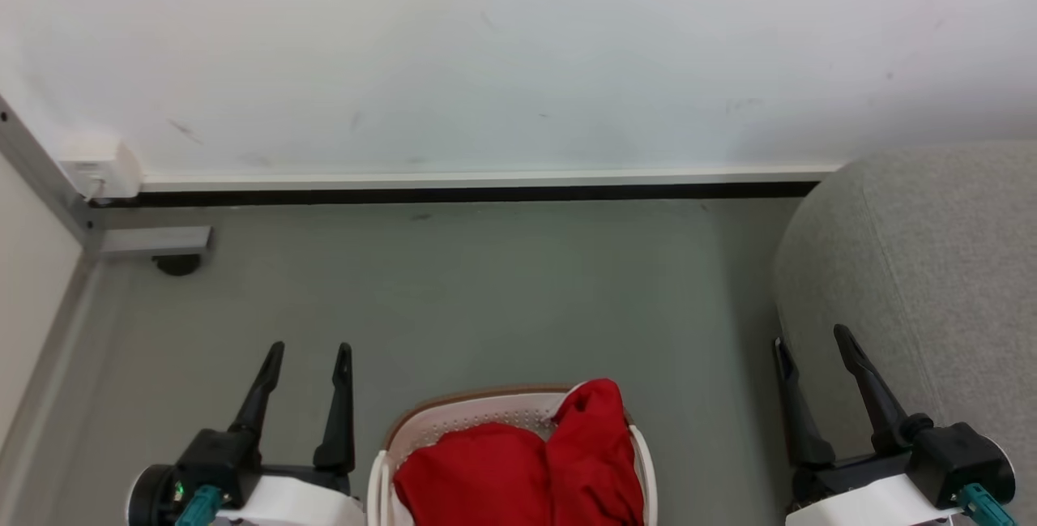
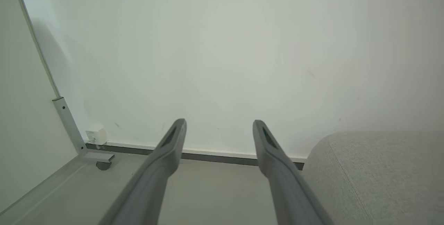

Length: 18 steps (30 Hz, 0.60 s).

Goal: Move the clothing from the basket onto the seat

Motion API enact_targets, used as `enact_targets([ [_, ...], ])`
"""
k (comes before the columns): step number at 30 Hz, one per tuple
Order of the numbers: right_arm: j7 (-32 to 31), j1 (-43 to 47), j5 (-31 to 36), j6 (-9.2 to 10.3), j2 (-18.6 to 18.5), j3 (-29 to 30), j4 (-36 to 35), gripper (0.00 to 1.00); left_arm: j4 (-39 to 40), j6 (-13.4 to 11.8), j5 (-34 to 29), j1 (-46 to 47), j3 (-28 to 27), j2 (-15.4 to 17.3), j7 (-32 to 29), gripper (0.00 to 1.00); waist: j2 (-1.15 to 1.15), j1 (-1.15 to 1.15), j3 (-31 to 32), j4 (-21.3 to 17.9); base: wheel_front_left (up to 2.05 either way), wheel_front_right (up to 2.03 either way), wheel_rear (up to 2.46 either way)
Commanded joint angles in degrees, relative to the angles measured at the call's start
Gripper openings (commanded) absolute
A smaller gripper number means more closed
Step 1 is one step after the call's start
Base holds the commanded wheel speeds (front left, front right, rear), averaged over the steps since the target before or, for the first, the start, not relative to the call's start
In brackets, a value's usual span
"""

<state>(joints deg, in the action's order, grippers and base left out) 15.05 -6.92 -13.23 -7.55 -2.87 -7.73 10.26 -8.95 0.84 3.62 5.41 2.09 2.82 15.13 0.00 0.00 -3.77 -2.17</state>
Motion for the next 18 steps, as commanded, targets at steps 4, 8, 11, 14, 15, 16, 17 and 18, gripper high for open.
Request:
enact_targets([
  [4,0.2,-1.3,-1.4,0.12,-0.1,0.5,-0.2,1.0,-0.7,0.7,0.3,1.1,-0.3,0.2,0.0,1.0,0.0,0.0,-2.0,-2.5,0.0,0.0,0.0],
  [8,0.2,-1.8,-2.6,0.12,-0.1,0.7,-0.6,1.0,-1.3,1.5,0.1,2.0,-0.4,0.2,0.0,1.0,0.0,0.0,-3.8,-4.7,0.0,0.0,0.0],
  [11,0.2,-2.4,-3.1,0.12,0.0,0.6,-0.9,1.0,-2.8,2.0,-0.4,3.0,-0.3,0.2,0.0,1.0,0.0,0.0,-5.1,-6.4,0.0,0.0,0.0],
  [14,0.2,-2.7,-3.7,0.12,0.0,0.7,-1.0,1.0,-5.1,2.5,-0.2,4.1,-0.3,0.2,0.0,1.0,0.0,0.0,-6.4,-8.0,0.0,0.0,0.0],
  [15,0.2,-2.9,-3.8,0.12,0.0,0.8,-0.9,1.0,-6.1,2.7,-0.4,4.6,-0.3,0.2,0.0,1.0,0.0,0.0,-6.8,-8.5,0.0,0.0,0.0],
  [16,0.2,-3.3,-3.9,0.12,0.0,0.9,-0.9,1.0,-7.0,3.0,-0.6,5.0,-0.3,0.2,0.0,1.0,0.0,0.0,-7.2,-9.0,0.0,0.0,0.0],
  [17,0.2,-3.7,-4.0,0.12,0.0,1.0,-1.1,1.0,-8.0,3.1,-0.8,5.4,-0.3,0.4,0.0,1.0,0.0,0.0,-7.8,-9.6,0.0,0.0,0.0],
  [18,0.2,-4.0,-4.1,0.12,0.0,1.2,-1.2,1.0,-9.2,3.4,-1.2,5.9,-0.3,0.6,0.0,1.0,0.0,0.0,-8.3,-10.0,0.0,0.0,0.0],
])
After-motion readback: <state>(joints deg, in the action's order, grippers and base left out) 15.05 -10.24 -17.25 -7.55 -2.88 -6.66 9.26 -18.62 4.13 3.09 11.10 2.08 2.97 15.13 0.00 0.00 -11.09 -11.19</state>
